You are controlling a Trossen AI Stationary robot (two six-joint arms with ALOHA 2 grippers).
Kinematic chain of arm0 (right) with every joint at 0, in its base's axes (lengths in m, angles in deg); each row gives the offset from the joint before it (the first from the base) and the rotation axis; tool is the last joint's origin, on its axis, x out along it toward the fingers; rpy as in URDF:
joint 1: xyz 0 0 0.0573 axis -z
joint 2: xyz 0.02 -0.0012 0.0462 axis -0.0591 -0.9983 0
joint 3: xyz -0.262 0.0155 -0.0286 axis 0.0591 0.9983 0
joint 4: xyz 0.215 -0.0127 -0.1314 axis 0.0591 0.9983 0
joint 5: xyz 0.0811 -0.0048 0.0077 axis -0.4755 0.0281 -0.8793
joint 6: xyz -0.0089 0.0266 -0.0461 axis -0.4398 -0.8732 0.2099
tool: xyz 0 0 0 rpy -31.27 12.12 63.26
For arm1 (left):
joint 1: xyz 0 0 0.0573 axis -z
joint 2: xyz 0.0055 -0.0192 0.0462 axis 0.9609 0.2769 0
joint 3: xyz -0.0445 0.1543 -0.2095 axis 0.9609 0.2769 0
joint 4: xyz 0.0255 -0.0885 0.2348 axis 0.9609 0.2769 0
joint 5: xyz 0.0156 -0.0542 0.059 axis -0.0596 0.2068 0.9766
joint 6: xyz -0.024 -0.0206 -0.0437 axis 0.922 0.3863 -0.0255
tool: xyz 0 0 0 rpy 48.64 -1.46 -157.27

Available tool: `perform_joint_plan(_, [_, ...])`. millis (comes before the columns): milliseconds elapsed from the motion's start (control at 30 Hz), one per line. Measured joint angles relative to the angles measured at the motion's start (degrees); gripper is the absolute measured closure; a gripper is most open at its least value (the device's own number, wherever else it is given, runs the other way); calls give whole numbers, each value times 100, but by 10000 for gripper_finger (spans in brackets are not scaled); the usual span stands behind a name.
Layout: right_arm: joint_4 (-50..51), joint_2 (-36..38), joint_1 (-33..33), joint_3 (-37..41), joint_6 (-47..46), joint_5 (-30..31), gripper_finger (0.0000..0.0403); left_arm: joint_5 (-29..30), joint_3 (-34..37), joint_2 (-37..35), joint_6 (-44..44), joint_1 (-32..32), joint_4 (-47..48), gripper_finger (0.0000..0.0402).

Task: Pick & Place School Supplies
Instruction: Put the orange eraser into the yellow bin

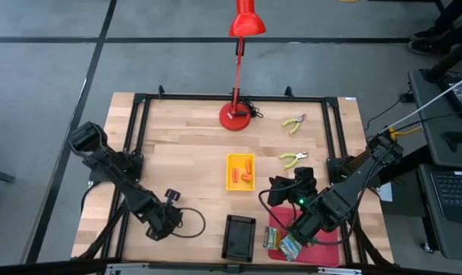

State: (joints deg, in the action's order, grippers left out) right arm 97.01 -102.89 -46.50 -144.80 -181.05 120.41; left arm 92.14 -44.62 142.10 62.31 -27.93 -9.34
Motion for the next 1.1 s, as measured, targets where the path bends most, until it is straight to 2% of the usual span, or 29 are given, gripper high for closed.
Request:
perform_joint_plan(100, [0,0,0,0,25,0,260,137,0,-331,-261,-306,46,372])
perform_joint_plan(200, [11,0,0,0,124,1,260,318,-11,-749,-689,-876,45,372])
perform_joint_plan(300, [77,0,0,0,177,2,260,476,-55,-1107,-1146,-1761,-244,372])
perform_joint_plan(367, [137,0,0,0,202,2,260,334,-55,-1212,-1196,-2530,-771,372])
perform_joint_plan(500, [224,0,-8,0,216,2,260,-1011,-60,-1034,-759,-4048,-2319,372])
perform_joint_plan(633, [271,0,-51,0,213,1,260,-2114,-63,-464,313,-4929,-3750,372])
perform_joint_plan(767, [325,-2,-61,1,211,0,260,-2814,-93,164,1052,-5266,-4876,372])
perform_joint_plan(1000, [428,-2,-61,0,175,0,260,-2851,-578,1063,1179,-5287,-4948,372])
perform_joint_plan(1100, [461,-2,-63,0,134,-1,260,-2839,-737,1253,1280,-5305,-4952,339])
